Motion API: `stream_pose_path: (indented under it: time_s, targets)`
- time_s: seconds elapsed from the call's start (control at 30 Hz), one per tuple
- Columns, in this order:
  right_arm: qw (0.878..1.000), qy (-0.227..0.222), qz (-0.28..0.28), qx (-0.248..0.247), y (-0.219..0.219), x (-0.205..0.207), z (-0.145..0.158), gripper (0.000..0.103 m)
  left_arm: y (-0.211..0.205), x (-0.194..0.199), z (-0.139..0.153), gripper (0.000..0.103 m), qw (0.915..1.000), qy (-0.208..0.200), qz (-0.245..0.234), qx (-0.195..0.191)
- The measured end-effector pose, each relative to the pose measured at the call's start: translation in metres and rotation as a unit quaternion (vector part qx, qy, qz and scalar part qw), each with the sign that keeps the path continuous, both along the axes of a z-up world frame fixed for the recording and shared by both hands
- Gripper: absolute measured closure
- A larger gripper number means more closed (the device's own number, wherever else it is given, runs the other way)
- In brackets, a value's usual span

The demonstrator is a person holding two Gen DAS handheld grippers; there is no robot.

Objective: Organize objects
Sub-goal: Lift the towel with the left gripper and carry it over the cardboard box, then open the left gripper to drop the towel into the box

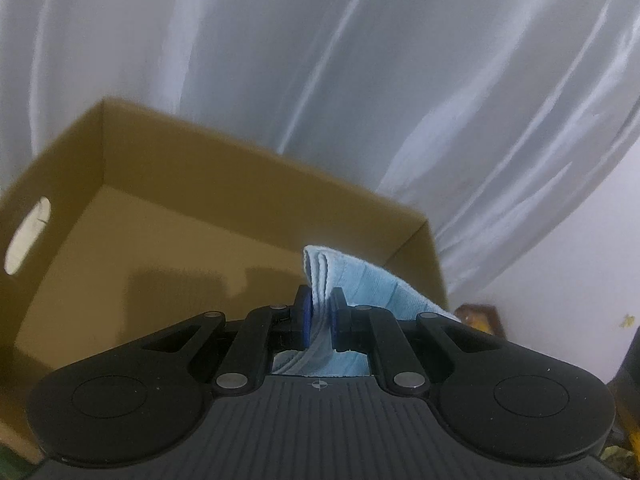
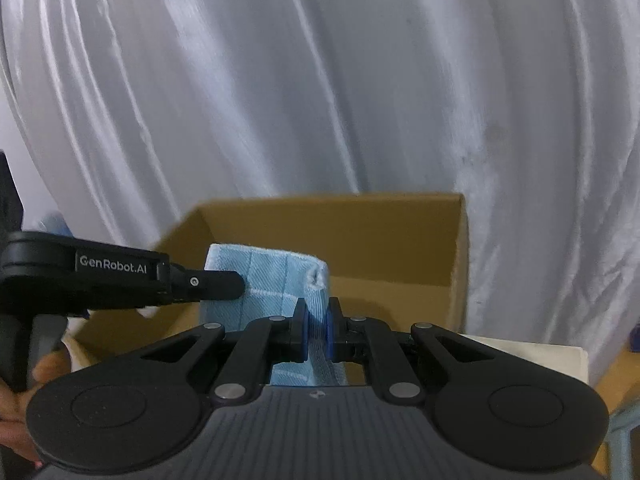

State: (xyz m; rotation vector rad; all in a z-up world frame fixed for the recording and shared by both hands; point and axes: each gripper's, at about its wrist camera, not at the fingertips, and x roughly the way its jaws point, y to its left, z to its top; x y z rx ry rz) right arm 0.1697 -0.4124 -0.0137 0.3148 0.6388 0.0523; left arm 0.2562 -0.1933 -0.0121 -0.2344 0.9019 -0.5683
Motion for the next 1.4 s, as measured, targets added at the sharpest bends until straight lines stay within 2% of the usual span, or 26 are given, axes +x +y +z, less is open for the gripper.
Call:
stream_pose_path:
  time_s: [0.03, 0.23, 0.47, 0.5, 0.57, 0.6, 0.63, 0.7, 0.83, 1.07, 1.13, 1.2, 1.27, 1.4]
  targets:
    - [1.0, 0.007, 0.002, -0.008, 0.01, -0.007, 0.001, 0.094, -0.002, 0.002, -0.004, 0.095, 1.0, 0.005, -0.001, 0.004]
    - [0.999, 0.033, 0.001, -0.037, 0.009, 0.009, -0.011, 0.094, -0.012, 0.011, -0.01, 0.095, 0.9996, 0.016, -0.009, 0.022]
    - [0.998, 0.045, -0.011, -0.052, 0.007, 0.008, -0.005, 0.092, -0.018, 0.022, -0.017, 0.093, 0.999, 0.02, -0.014, 0.037]
    - [0.997, 0.046, -0.013, -0.055, 0.008, 0.005, -0.003, 0.09, -0.019, 0.02, -0.014, 0.09, 0.999, 0.019, -0.013, 0.04]
    - [0.997, 0.042, -0.022, -0.066, 0.01, -0.004, 0.006, 0.087, -0.02, 0.022, -0.011, 0.076, 0.9989, 0.017, -0.01, 0.044]
    - [0.996, 0.041, -0.026, -0.073, 0.01, -0.004, 0.007, 0.079, -0.019, 0.021, -0.009, 0.064, 0.999, 0.013, -0.006, 0.043]
    - [0.996, 0.037, -0.029, -0.076, 0.01, -0.004, 0.009, 0.075, -0.017, 0.018, -0.005, 0.059, 0.9991, 0.004, -0.002, 0.042]
    - [0.996, 0.023, -0.036, -0.079, 0.011, -0.015, 0.017, 0.054, -0.016, 0.014, 0.001, 0.054, 0.999, -0.011, 0.004, 0.044]
    - [0.995, -0.005, -0.043, -0.088, 0.013, -0.032, 0.032, 0.051, -0.003, 0.0, 0.02, 0.047, 0.9985, -0.034, 0.017, 0.039]
    - [0.997, -0.037, -0.05, -0.056, 0.021, -0.08, 0.067, 0.047, 0.032, -0.052, 0.061, 0.027, 0.9957, -0.08, 0.039, 0.024]
    - [0.997, -0.049, -0.049, -0.044, 0.026, -0.095, 0.077, 0.042, 0.046, -0.07, 0.072, 0.014, 0.9945, -0.092, 0.047, 0.016]
    - [0.996, -0.06, -0.048, -0.035, 0.034, -0.111, 0.086, 0.037, 0.059, -0.087, 0.081, 0.005, 0.9928, -0.104, 0.061, 0.001]
    - [0.996, -0.067, -0.043, -0.034, 0.042, -0.123, 0.093, 0.036, 0.074, -0.106, 0.085, 0.003, 0.9904, -0.115, 0.076, -0.014]
    - [0.996, -0.079, -0.026, -0.036, 0.061, -0.146, 0.101, 0.023, 0.104, -0.139, 0.085, 0.001, 0.9868, -0.122, 0.104, -0.023]
